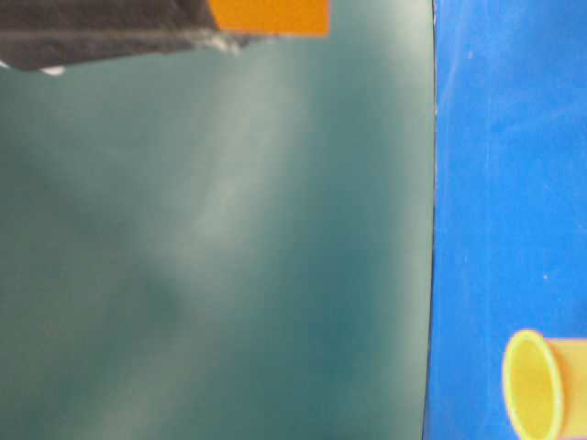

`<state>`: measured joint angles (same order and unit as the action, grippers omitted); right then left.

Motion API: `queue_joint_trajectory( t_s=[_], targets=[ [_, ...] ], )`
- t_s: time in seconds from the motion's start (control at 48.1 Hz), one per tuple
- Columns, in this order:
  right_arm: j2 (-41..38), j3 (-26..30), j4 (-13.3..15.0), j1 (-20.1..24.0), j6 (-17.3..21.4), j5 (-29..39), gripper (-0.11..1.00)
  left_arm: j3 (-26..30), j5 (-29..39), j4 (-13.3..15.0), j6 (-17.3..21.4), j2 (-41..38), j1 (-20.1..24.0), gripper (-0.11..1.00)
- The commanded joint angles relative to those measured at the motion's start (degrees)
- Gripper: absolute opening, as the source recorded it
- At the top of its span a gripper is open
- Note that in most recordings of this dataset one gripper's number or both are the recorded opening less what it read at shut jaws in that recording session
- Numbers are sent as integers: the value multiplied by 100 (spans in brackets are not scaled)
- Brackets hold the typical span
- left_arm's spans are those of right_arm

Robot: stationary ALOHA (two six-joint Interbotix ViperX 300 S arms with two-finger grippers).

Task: Move the block forward with right arm.
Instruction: 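Carry the held cube with the right gripper toward the near table edge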

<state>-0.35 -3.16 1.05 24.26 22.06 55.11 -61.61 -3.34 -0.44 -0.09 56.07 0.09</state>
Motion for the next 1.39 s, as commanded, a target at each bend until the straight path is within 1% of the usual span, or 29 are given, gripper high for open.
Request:
queue_joint_trajectory(
  t_s=[0.0,0.353,0.644,0.873,1.372],
  targets=[
    [26,237,26,132,70,-18,41,176,-18,-18,-9,-26,9,1],
    [-202,606,35,492,396,79,41,176,-18,-18,-9,-44,9,1],
    [-369,888,114,686,642,79,41,176,-18,-18,-9,-53,9,1],
    [-457,1037,114,729,668,149,41,176,-18,-18,-9,-53,9,1],
    [-457,1046,114,729,668,237,41,176,-18,-18,-9,-62,9,1]
  ],
)
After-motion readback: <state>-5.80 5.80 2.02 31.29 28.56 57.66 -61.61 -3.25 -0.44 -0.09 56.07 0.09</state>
